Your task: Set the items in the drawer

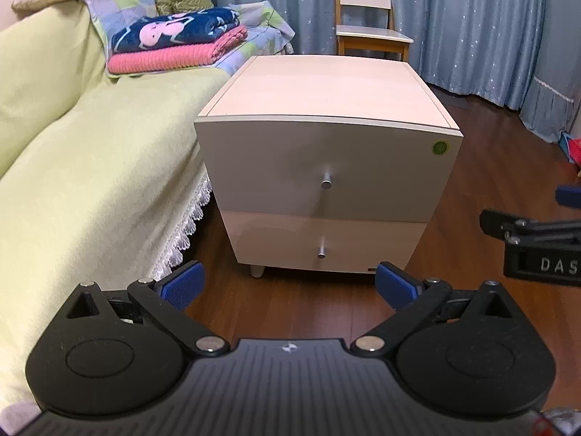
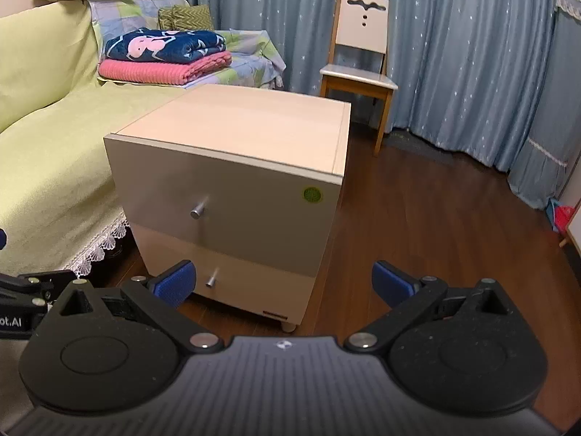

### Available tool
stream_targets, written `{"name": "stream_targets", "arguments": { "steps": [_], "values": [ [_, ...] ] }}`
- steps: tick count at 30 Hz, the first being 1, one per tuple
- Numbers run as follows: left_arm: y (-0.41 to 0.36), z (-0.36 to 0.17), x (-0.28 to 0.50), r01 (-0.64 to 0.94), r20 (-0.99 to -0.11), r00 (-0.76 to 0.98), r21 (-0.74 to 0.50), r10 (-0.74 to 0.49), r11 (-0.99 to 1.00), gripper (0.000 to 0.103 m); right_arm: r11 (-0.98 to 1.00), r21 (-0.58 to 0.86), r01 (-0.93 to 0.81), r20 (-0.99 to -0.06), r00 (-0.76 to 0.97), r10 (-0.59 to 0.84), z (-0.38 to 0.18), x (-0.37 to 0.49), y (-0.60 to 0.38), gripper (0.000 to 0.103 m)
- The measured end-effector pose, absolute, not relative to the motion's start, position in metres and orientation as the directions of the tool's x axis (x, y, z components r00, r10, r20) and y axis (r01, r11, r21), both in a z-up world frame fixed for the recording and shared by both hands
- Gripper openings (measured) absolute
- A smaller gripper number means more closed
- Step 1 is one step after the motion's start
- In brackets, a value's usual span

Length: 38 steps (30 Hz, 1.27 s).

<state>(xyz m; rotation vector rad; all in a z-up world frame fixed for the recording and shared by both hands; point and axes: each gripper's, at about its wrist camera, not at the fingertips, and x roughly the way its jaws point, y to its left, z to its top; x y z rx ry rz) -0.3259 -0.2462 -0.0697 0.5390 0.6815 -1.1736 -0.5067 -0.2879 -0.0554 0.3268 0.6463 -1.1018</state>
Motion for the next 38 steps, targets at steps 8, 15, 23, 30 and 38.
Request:
{"name": "stream_targets", "arguments": {
  "steps": [8, 15, 23, 30, 38],
  "values": [
    [-0.240, -0.066, -0.319, 0.942, -0.716, 0.250, 0.024, -0.652, 0.335, 0.101, 0.420, 0.006, 0.907, -0.664, 0.318, -0.677, -0.056, -0.515, -0.296, 0.102],
    [-0.235, -0.066, -0.317, 0.934, -0.710, 0.275, 0.036, -0.648, 0.356, 0.101, 0.416, 0.024, 0.909, -0.685, 0.318, -0.655, -0.064, -0.515, -0.297, 0.102],
    [-0.230, -0.065, -0.315, 0.928, -0.711, 0.289, 0.043, -0.641, 0.371, 0.101, 0.430, 0.036, 0.902, -0.696, 0.332, -0.637, -0.070, -0.506, -0.300, 0.102],
    [-0.235, -0.065, -0.312, 0.921, -0.724, 0.293, 0.039, -0.624, 0.387, 0.101, 0.434, 0.040, 0.900, -0.702, 0.335, -0.629, -0.072, -0.500, -0.306, 0.102],
    [-0.248, -0.063, -0.310, 0.931, -0.702, 0.274, 0.022, -0.658, 0.365, 0.101, 0.411, 0.043, 0.911, -0.712, 0.316, -0.626, -0.076, -0.498, -0.317, 0.102]
  ]
}}
